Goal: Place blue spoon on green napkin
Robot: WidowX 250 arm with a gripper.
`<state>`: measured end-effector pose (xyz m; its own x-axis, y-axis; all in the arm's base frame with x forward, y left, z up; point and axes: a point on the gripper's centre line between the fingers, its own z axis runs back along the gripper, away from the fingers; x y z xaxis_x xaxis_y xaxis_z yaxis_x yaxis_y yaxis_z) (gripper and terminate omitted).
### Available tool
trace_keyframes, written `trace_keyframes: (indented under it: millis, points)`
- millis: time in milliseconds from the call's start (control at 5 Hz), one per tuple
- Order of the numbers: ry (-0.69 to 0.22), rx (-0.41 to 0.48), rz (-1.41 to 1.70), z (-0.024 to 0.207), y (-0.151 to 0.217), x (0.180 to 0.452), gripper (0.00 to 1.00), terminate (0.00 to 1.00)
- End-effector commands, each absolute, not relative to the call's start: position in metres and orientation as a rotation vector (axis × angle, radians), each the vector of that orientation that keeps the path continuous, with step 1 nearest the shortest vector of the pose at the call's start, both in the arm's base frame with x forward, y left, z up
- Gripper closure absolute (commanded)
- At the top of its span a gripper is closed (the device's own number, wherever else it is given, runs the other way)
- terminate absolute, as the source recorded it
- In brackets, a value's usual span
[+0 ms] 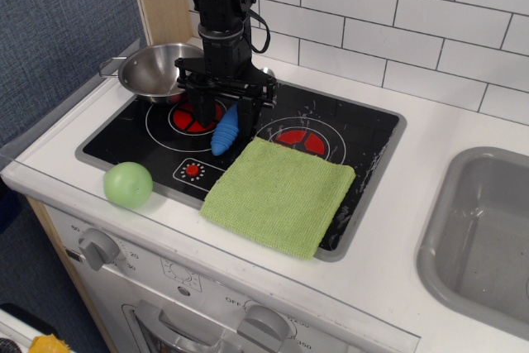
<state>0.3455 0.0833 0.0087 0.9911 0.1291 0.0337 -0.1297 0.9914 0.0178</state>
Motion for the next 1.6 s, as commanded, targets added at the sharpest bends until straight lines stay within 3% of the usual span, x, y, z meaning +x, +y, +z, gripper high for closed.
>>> trace_keyframes:
  millis: [0, 200, 400, 800, 1200, 1400]
  points:
    - [-0.090, 0.041, 0.062, 0.030, 0.066, 0.346, 1.00, 0.00]
    - [-0.176, 0.029, 0.048, 0.070, 0.051, 0.352, 1.00, 0.00]
    - [-0.223, 0.049, 0.043, 0.095, 0.036, 0.336, 1.00, 0.00]
    - [-0.122, -0.006, -0.039, 0.055, 0.005, 0.279, 1.00, 0.00]
    - [-0.102, 0.007, -0.044, 0.036, -0.006, 0.265, 1.00, 0.00]
    - [-0.119, 0.008, -0.042, 0.040, -0.009, 0.264, 0.00, 0.00]
